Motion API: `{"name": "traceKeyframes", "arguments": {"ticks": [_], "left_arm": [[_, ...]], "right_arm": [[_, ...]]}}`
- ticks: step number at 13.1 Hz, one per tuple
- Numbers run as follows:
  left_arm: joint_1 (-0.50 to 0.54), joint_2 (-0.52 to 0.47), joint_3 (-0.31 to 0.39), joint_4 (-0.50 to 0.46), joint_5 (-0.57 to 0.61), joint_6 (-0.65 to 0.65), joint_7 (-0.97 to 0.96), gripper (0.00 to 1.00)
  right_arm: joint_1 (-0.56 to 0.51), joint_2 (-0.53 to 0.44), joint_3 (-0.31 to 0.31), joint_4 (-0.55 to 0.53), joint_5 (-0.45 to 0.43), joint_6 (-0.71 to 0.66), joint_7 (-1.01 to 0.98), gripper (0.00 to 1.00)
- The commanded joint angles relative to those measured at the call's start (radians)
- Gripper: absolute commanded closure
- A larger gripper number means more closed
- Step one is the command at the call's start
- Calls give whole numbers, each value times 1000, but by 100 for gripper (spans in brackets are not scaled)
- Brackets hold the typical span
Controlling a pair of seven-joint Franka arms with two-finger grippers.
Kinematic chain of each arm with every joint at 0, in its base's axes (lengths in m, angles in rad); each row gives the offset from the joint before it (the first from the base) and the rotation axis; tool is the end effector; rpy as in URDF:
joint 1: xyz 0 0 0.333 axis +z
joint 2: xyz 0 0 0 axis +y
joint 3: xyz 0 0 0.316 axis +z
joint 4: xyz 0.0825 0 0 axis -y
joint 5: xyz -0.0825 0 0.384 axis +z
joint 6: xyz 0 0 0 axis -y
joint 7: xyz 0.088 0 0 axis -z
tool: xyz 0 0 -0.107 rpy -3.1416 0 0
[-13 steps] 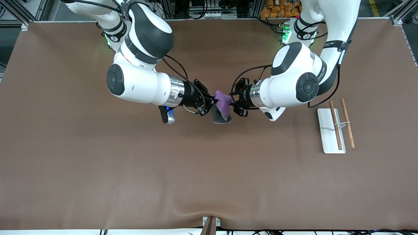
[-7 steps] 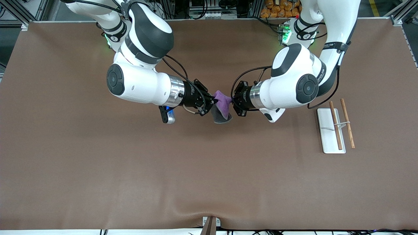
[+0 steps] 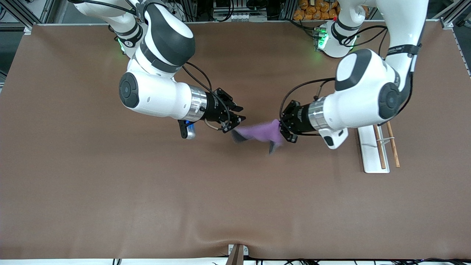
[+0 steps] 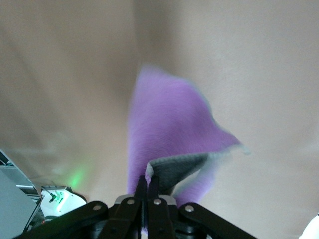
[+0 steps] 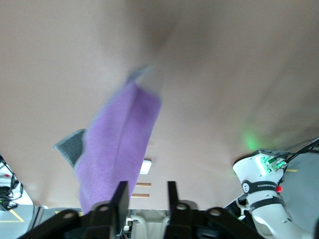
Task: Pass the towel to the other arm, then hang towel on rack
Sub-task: 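Open the right gripper while the left gripper carries the towel toward the rack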
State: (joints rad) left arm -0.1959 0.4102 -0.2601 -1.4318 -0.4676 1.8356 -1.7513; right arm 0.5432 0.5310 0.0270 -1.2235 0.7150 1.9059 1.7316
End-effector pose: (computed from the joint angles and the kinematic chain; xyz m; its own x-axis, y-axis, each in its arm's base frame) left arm 0.6091 -0.3068 0.4786 0.0765 0.8565 -0.5105 0.9784 -0.1631 -0.1269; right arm 0.5919 0.4298 0.5003 0.1455 -0.7393 -0.6574 -0.9738 -0.2244 0.0369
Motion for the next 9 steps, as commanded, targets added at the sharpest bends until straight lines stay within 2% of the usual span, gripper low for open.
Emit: {"name": "traceKeyframes", "arguments": {"ticks": [1, 4, 6, 9], "left_arm": [[41, -14, -2, 20, -5, -83, 108, 100], [104, -13, -1, 36, 6, -180, 296, 100], [127, -11, -1, 36, 82, -223, 412, 100], [165, -11, -1, 31, 106, -245, 559, 100]], "right_arm": [[-6, -3, -4, 2, 11, -2, 31, 0], [-25, -12, -7, 4, 7, -23, 28, 0], [-61, -14, -7, 10, 11, -92, -1, 0], [-112, -29, -7, 10, 12, -203, -131, 0]]}}
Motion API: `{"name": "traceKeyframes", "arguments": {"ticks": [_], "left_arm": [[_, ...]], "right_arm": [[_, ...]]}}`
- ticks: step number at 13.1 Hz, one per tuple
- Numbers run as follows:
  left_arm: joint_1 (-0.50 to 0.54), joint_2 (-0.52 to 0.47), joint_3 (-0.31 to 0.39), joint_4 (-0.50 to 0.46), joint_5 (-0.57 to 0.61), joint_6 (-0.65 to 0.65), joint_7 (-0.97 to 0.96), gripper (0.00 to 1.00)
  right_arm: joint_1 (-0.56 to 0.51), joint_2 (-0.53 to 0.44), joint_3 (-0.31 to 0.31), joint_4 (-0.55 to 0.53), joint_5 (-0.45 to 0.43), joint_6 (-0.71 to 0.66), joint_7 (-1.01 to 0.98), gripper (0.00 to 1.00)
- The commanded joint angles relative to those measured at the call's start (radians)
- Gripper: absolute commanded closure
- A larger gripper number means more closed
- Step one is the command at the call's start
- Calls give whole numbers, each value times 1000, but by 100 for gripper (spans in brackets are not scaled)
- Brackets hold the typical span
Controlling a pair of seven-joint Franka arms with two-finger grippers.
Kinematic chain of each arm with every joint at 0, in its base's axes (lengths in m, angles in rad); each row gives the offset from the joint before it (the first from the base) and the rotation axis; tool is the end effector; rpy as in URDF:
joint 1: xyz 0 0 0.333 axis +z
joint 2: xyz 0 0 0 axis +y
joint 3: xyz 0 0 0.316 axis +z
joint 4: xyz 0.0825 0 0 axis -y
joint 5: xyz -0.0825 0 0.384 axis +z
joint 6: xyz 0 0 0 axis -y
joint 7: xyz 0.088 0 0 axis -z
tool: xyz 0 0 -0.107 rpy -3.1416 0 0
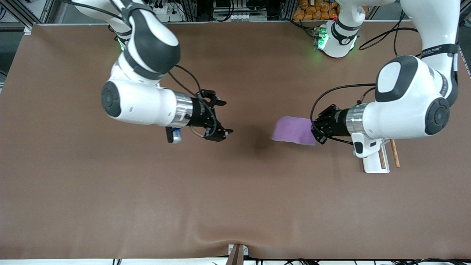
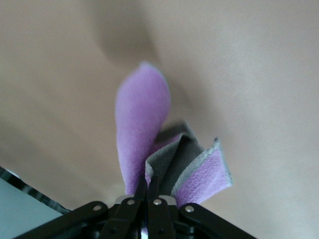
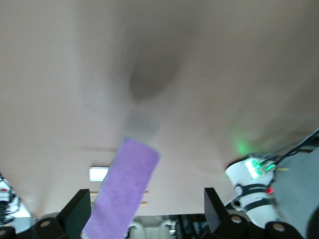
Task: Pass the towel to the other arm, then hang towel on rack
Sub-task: 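Open the right gripper while the left gripper carries the towel toward the rack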
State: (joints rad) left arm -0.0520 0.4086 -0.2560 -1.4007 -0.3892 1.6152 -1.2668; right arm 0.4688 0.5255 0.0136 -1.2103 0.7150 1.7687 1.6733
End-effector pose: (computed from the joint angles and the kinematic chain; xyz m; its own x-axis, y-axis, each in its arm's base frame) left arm 0.6256 -0.2110 0.4763 0.4431 0.7473 -0.4952 0.8481 -0.5285 -0.0387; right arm 0.6100 0.3815 0.5008 0.1542 -0.7469 -0.6469 -0.9596 -0.2692 0.0821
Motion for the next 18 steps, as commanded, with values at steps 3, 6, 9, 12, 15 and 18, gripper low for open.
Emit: {"name": "traceKeyframes", "arguments": {"ticks": [3, 6, 9, 12, 15, 18], "left_arm": [[29, -8, -3, -6, 147, -78, 177, 100], [101, 1, -3, -11, 174, -136, 360, 100], [159, 3, -3, -33, 210, -152, 460, 100], [205, 4, -3, -58, 211, -153, 545, 100], [271, 18, -3, -61, 234, -161, 690, 100], [296, 24, -3, -87, 305, -161, 771, 100]], "right_arm": [[-91, -35, 6, 0, 12, -155, -171, 0], [-142, -54, 6, 0, -29, -257, -275, 0], [-191, -70, 5, 0, -37, -305, -363, 0], [-209, -96, 3, 0, -174, -322, -484, 0], [-255, -120, 3, 0, -239, -379, -639, 0], [-299, -131, 5, 0, -369, -425, -875, 0]]}}
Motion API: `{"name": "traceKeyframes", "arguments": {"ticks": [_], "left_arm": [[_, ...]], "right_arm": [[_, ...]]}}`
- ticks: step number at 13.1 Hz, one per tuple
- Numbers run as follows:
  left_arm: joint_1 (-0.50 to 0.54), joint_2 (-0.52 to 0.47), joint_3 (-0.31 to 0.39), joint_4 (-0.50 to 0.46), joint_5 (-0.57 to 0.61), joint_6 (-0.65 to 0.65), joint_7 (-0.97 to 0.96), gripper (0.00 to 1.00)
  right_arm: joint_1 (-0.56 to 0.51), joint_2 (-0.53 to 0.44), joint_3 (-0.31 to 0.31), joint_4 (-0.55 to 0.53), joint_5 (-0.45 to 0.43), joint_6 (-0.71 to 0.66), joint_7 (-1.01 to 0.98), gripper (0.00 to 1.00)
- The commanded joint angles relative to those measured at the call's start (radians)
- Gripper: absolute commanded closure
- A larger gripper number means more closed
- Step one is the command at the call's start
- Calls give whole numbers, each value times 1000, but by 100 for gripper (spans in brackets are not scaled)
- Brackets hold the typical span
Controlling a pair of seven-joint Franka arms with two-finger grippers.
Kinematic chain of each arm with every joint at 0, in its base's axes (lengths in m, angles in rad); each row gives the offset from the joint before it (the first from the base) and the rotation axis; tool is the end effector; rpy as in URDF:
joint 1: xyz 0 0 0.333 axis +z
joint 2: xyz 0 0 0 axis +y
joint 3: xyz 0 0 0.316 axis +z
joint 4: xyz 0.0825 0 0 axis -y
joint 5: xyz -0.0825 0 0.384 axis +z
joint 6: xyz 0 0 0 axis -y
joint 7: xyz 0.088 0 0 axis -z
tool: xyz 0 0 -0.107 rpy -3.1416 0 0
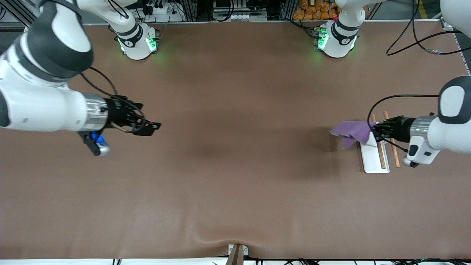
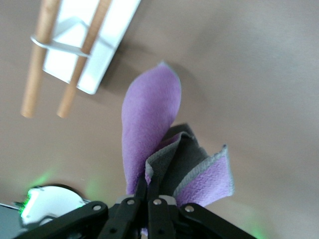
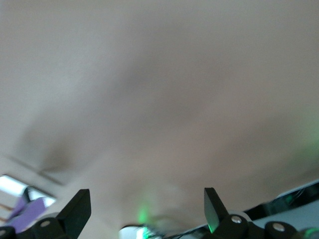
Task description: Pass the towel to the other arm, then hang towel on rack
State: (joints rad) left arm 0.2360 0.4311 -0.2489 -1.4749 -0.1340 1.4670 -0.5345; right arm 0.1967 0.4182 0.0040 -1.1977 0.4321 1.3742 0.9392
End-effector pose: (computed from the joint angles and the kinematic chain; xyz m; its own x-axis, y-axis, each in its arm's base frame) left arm 0.6304 -0.0016 0.4125 0.7577 0.4539 -0.4688 0.5081 -0.8612 -0.0126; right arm 0.6282 0.1794 0.5397 0.6834 -0.5590 -0.4695 -0.6597 -0.7483 -0.0693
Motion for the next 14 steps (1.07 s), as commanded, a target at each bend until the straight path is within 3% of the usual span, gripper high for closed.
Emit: {"name": "traceKeyframes", "arguments": {"ticks": [1, 4, 8, 14], "left_arm": [[34, 3, -10, -21, 53, -13, 51, 100], [90, 12, -10, -33, 68, -13, 154, 100], [135, 15, -10, -30, 106, -11, 264, 100], [207, 54, -10, -22, 151, 39, 465, 100]], "right_arm": [[-28, -42, 14, -14, -140, -33, -233, 0], [-81, -49, 14, -17, -194, -44, -400, 0], [-134, -50, 14, -16, -340, -41, -626, 0], [-226, -47, 16, -17, -357, -24, -793, 0]]}}
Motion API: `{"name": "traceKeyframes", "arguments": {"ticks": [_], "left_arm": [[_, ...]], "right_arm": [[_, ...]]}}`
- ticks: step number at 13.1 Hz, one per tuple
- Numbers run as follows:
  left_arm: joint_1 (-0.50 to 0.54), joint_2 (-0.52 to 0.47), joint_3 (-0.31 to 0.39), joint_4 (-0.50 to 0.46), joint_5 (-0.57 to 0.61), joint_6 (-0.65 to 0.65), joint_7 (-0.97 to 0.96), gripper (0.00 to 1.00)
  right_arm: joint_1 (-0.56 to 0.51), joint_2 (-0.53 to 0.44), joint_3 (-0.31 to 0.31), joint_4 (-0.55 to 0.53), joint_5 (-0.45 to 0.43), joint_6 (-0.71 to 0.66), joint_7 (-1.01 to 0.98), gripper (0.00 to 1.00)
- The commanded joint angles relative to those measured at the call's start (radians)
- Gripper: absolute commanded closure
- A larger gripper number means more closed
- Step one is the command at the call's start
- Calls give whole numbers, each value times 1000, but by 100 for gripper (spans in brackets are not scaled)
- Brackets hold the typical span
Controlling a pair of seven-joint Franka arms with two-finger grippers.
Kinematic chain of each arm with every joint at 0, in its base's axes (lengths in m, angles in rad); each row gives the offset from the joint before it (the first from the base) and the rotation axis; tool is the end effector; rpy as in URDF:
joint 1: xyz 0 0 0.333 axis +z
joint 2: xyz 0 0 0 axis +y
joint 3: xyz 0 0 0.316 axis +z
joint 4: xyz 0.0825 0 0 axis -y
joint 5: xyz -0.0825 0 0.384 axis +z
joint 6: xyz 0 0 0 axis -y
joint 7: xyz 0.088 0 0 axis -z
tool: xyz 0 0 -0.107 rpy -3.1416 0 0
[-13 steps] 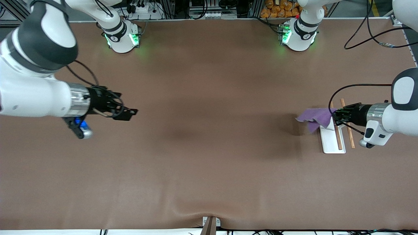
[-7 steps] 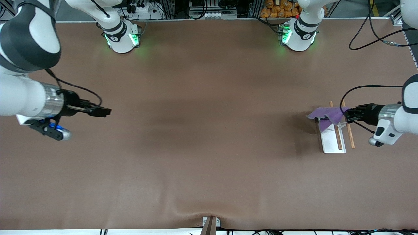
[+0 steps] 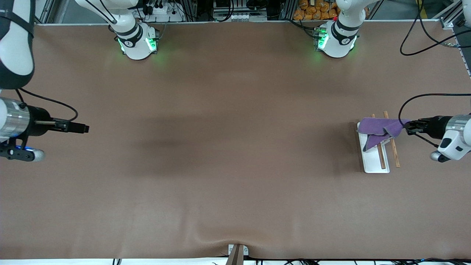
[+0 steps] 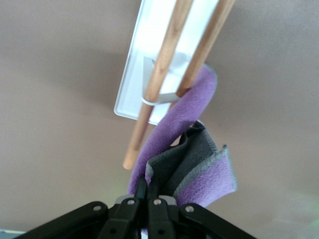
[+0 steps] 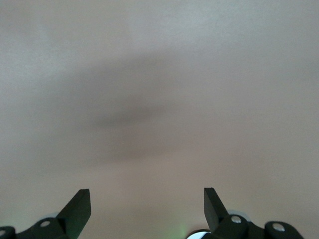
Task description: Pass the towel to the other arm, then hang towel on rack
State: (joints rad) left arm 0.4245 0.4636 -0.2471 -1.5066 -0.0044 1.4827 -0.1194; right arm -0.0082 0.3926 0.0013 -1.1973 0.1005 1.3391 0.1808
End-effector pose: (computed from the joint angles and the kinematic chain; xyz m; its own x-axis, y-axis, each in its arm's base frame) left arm 0.6144 0.1306 0.3771 0.8509 0.2445 -0.4651 0.3051 -0.9505 0.0584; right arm 0.6414 0.0079 0.5437 0.9515 -0.1628 -0.2611 -0.1830 -0.9816 -0.0547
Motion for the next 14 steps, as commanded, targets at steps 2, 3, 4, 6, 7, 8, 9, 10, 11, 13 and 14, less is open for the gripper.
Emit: {"name": "traceKeyframes", "arguments": {"ticks": [2, 3, 4, 6, 7, 8, 9, 10, 11, 13, 14], "left_arm": [[51, 46, -15, 9, 15, 42, 66, 100], [53, 49, -14, 9, 15, 51, 84, 100], [56, 50, -14, 9, 12, 59, 108, 100], [78, 61, -14, 9, 12, 74, 162, 100], [86, 69, -14, 11, 14, 76, 167, 100], [88, 70, -14, 11, 15, 76, 181, 100], [92, 72, -14, 11, 15, 79, 202, 100], [99, 72, -14, 11, 17, 96, 216, 100], [100, 72, -14, 11, 15, 99, 233, 100], [112, 81, -14, 11, 18, 100, 273, 79], [118, 86, -14, 11, 17, 103, 305, 64]], "right_arm": [[-21, -24, 22, -16, -8, 11, -32, 0], [-22, -34, 25, -16, -10, -4, -34, 0], [-29, -62, 23, -16, -8, -32, -38, 0], [-29, -115, 22, -30, -10, -46, -53, 0], [-30, -119, 23, -36, -11, -49, -55, 0], [-29, -138, 22, -51, -13, -49, -55, 0], [-29, -191, 22, -132, -21, -8, -55, 0], [-32, -287, 22, -275, -21, 115, -55, 0], [-26, -410, 22, -456, -24, 252, -55, 0], [-23, -555, 25, -676, -31, 359, -57, 0], [-16, -582, 25, -709, -51, 382, -57, 0]]}}
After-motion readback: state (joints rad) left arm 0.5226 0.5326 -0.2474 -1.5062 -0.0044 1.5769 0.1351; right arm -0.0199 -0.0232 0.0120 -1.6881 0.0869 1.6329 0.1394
